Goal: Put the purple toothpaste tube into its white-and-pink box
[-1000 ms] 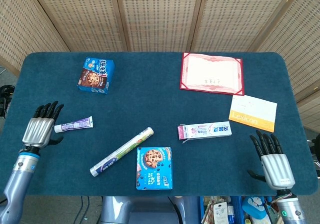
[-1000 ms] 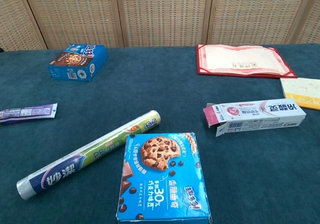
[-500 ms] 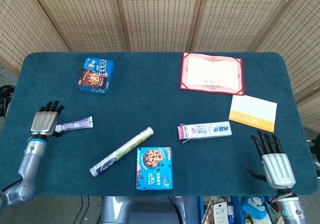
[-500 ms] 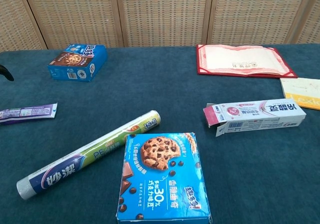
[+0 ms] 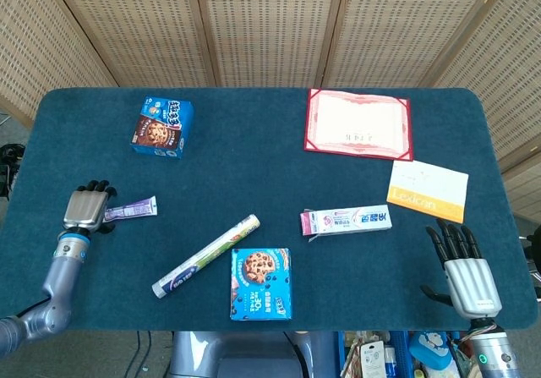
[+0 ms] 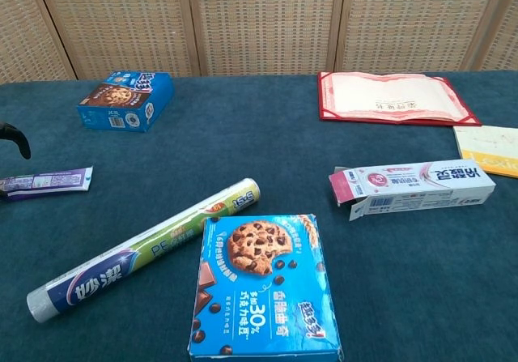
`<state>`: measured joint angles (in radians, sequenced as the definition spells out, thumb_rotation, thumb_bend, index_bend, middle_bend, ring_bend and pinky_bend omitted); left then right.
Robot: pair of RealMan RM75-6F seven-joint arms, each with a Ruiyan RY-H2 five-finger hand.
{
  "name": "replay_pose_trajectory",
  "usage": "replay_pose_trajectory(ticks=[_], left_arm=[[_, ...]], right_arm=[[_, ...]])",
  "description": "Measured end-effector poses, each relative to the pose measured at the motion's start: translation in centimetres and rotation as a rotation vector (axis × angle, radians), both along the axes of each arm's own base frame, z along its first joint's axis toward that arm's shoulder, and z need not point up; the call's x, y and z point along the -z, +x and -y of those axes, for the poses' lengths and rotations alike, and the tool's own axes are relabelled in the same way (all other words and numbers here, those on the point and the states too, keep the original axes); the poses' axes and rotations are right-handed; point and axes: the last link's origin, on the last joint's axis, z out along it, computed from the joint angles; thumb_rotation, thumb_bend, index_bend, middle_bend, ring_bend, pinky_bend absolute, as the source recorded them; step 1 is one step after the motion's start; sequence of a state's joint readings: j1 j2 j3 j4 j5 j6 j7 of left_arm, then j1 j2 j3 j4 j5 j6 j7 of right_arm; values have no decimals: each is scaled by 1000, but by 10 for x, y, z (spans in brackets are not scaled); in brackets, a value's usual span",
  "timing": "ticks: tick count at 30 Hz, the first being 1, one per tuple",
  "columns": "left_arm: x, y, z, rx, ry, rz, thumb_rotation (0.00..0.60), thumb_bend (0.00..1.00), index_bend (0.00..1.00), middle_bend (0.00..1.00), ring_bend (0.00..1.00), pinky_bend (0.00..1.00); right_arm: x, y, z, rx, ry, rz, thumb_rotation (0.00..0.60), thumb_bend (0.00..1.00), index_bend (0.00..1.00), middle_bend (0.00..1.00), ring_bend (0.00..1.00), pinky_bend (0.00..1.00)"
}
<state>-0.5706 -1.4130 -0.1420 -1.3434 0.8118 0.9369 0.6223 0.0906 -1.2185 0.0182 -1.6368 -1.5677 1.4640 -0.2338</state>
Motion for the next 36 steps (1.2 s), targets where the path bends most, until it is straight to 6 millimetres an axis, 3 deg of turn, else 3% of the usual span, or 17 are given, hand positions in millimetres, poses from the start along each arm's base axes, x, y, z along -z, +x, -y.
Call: replay_pose_trajectory(ticks=[8,26,36], left_arm=[[8,-2,-1,-10,-1,-6,600,242,369,241,193,265],[25,-5,-3,-15,-11,-29,600,242,384,245,194,266],[30,-1,-4,31,28,-11,600,273,682,502,415,437]], right_arm=[[0,0,0,1,-2,2,600,63,0,0,0,0],[-1,-2,1,9,-7,5,600,63,0,0,0,0],[-1,-1,1,-1,-13,8,600,63,0,0,0,0]])
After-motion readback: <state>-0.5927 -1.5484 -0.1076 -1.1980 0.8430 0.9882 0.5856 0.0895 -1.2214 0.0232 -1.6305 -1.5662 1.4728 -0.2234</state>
